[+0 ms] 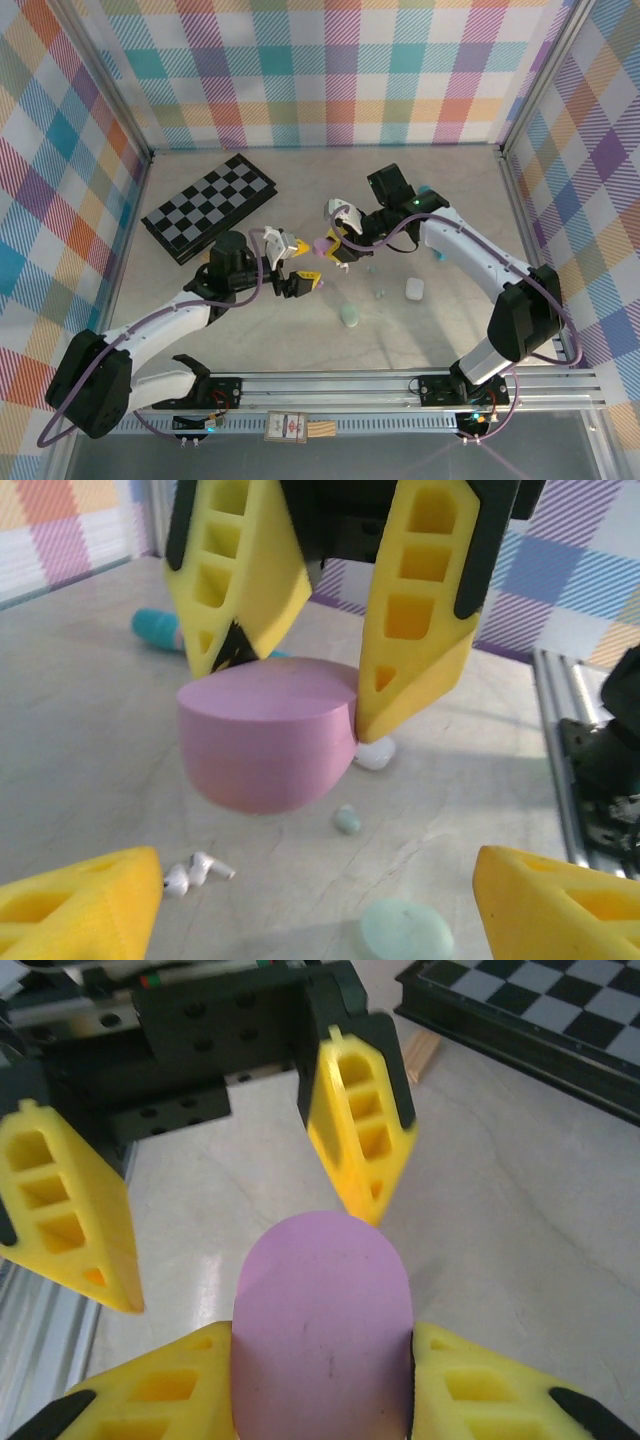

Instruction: Insert wireless bluetooth earbuds into charging case

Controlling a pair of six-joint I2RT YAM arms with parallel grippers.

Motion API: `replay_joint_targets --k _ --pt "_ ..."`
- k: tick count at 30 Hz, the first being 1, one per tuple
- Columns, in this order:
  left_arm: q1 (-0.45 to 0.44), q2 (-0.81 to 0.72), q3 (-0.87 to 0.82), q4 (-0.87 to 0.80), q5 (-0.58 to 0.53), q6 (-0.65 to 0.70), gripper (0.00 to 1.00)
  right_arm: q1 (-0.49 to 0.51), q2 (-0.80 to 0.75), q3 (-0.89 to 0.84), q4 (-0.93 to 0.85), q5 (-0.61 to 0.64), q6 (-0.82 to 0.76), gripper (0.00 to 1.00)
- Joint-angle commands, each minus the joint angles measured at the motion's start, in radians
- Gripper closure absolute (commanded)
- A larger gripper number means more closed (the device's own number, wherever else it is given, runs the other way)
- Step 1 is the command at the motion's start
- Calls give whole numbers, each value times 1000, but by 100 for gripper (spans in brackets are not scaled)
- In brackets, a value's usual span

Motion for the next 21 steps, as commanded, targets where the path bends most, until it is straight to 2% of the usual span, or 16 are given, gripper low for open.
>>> replay_joint_targets --k 1,9,13,16,21 --pt "-15 24 37 78 112 3 24 10 -38 35 -44 -108 -26 73" --pt "-36 87 42 257 149 -129 38 20 -40 39 -64 -130 -46 73" --pt "-40 102 44 283 133 -158 39 24 -45 36 -74 -129 -57 73" --pt "-40 115 58 288 139 -185 47 24 -46 31 -81 -127 -64 74" --pt "-46 125 60 305 157 -200 50 24 -45 27 -100 -127 -78 74"
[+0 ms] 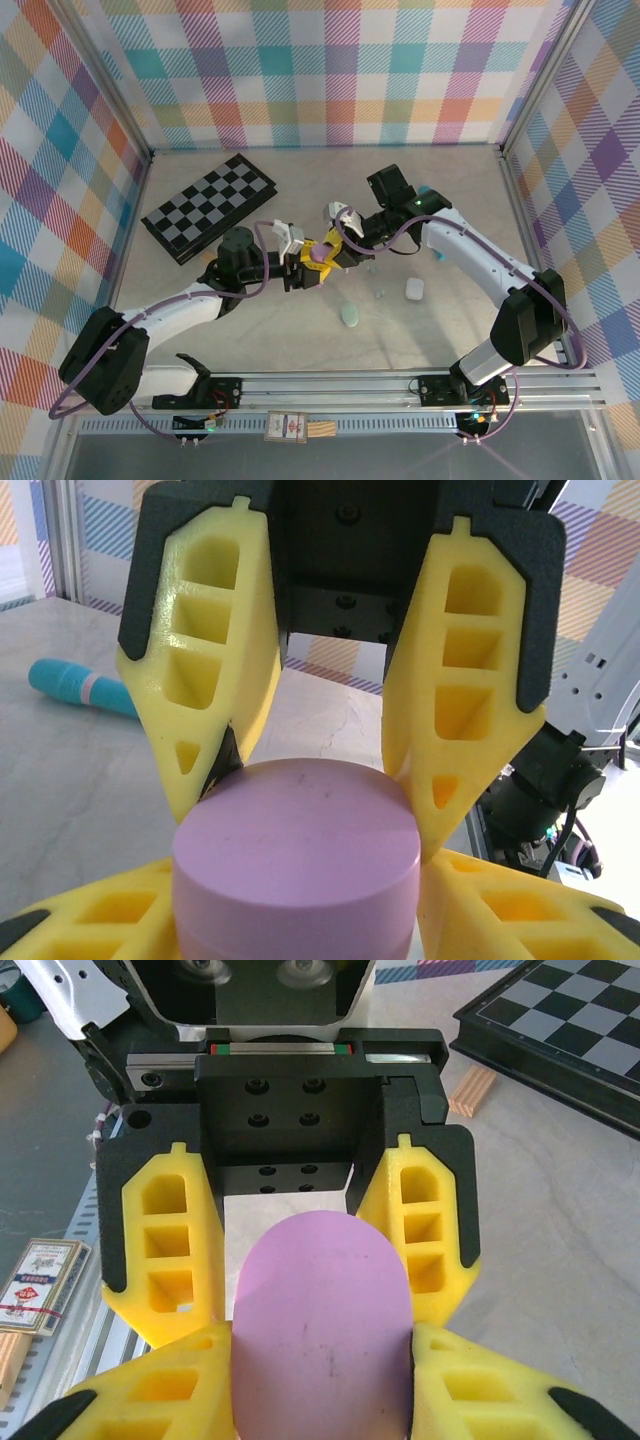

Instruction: Insert wireless bluetooth earbuds into charging case

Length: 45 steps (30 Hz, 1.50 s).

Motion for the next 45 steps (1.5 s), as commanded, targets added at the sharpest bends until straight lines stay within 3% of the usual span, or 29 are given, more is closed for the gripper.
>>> replay_joint_targets --k 1,5,13,23,31,45 --pt "-13 1 33 70 41 -20 51 5 -27 12 -40 -50 -42 74" --pt "-14 -1 37 63 52 -12 67 5 -27 12 -49 -61 -48 74" --pt "-17 -4 38 62 69 -6 76 5 -22 26 -84 -63 -68 69" --pt "-17 -15 7 89 56 0 74 -2 -56 17 -78 -55 -74 47" --pt "-17 -22 -9 100 57 9 73 -5 -74 12 -77 -44 -65 44" --pt "-17 13 -84 319 63 34 73 -5 -107 -17 79 90 57 38"
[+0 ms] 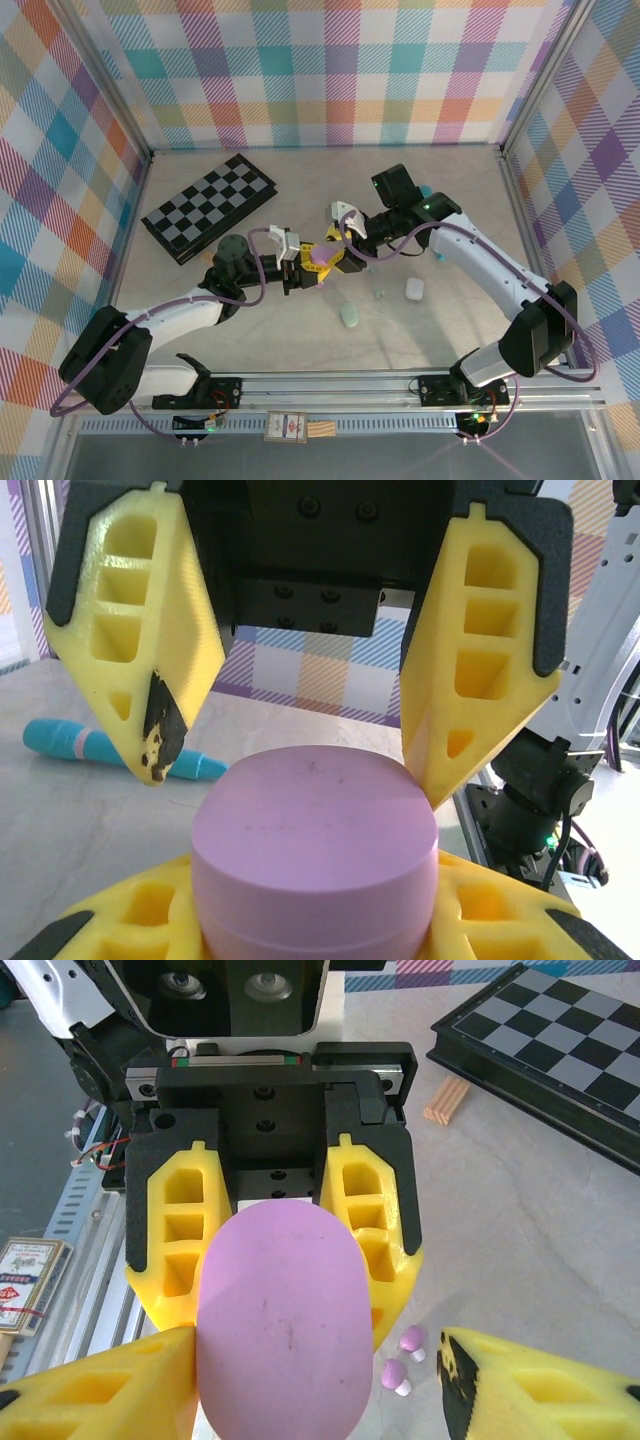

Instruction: Insert wireless bluetooth earbuds into charging case

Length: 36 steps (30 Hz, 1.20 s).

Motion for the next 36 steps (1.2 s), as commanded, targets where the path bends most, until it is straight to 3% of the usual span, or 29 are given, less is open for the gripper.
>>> replay_joint_targets --k 1,12,19,24,29,36 --pt "-7 13 -25 128 49 42 73 -7 -38 -12 74 29 34 37" --pt "-7 8 -34 107 49 84 73 -14 -79 -32 202 91 119 30" --pt "-6 -3 -41 109 28 81 73 -14 -114 -37 226 69 139 6" --pt "-5 -3 -34 102 23 56 74 -18 -185 -90 293 -13 185 1" --pt "2 -21 -46 121 4 47 74 -102 -252 -191 557 2 541 1" --pt "22 -61 -64 122 4 27 74 -167 -184 -207 536 251 978 1"
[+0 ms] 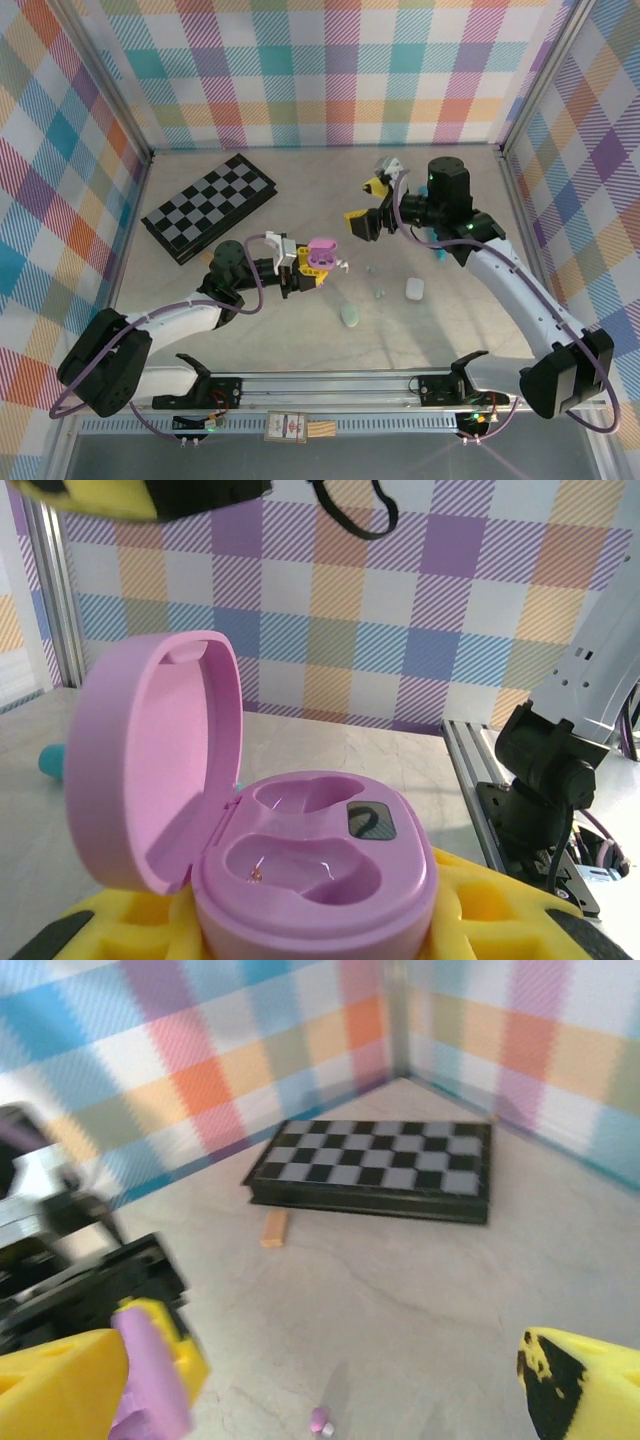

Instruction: Insert wireless bluetooth earbuds into charging case

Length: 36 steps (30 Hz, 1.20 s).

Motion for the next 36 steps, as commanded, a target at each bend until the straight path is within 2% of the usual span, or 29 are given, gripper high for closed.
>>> replay_joint_targets --k 1,4,7,12,16,19,23,33,36 --pt "18 -41 -19 56 4 -18 74 2 62 -2 -2 118 293 1" --pt "51 -54 -33 61 -8 -49 74 3 106 -32 -5 112 308 1" --pt "104 -37 -63 114 -13 -62 74 24 118 -84 23 134 251 1" --pt "213 7 -94 252 -18 -113 74 104 141 -142 9 254 73 1" --pt "297 53 -73 289 -7 -112 74 166 155 -212 66 269 -63 1" --pt "354 92 -46 335 3 -130 74 247 191 -211 32 361 -206 1" --pt "422 141 6 347 34 -137 75 339 268 -169 -38 477 -301 1" --pt "491 199 81 376 35 -134 75 471 425 -104 -93 709 -405 0" --pt "507 205 92 372 34 -132 76 496 472 -57 -122 749 -416 6"
